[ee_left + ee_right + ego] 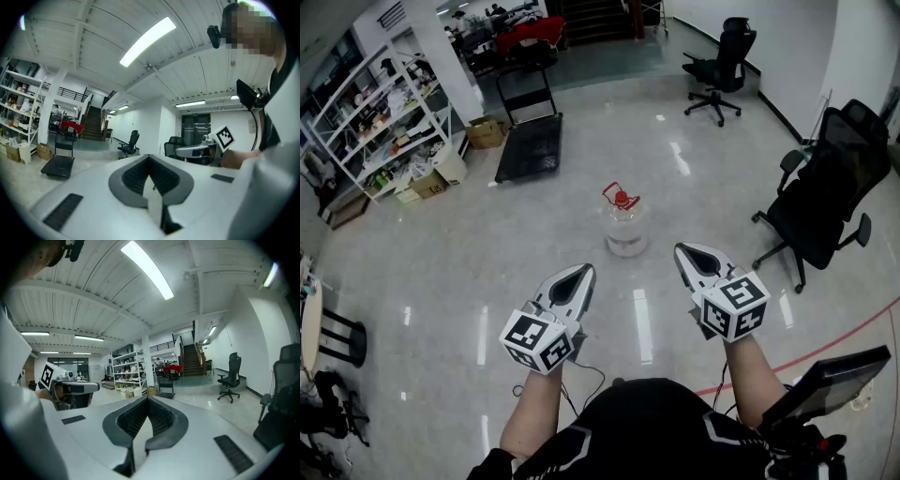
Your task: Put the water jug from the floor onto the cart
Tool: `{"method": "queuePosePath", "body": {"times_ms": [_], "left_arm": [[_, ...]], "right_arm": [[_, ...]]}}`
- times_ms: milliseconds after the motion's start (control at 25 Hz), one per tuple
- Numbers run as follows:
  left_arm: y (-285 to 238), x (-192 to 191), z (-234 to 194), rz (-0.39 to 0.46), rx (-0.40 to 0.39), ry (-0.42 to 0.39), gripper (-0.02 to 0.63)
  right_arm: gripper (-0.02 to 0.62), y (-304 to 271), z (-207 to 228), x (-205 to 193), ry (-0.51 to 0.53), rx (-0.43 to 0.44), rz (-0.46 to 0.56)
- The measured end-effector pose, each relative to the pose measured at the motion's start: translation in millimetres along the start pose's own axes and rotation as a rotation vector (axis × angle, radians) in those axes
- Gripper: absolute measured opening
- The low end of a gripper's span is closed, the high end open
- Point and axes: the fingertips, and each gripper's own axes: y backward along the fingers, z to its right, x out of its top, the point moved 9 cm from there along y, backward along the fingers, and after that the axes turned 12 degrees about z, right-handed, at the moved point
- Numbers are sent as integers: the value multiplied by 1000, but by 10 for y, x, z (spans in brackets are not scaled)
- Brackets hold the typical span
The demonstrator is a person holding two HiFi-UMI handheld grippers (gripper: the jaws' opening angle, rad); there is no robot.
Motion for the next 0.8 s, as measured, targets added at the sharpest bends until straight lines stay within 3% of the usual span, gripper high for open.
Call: {"method": "queuePosePath", "body": {"times_ms": [800], "left_arm": [[-43, 38, -53, 12, -18, -7, 0]], "right_arm": [[2, -40, -44, 73, 43, -12, 5]]}}
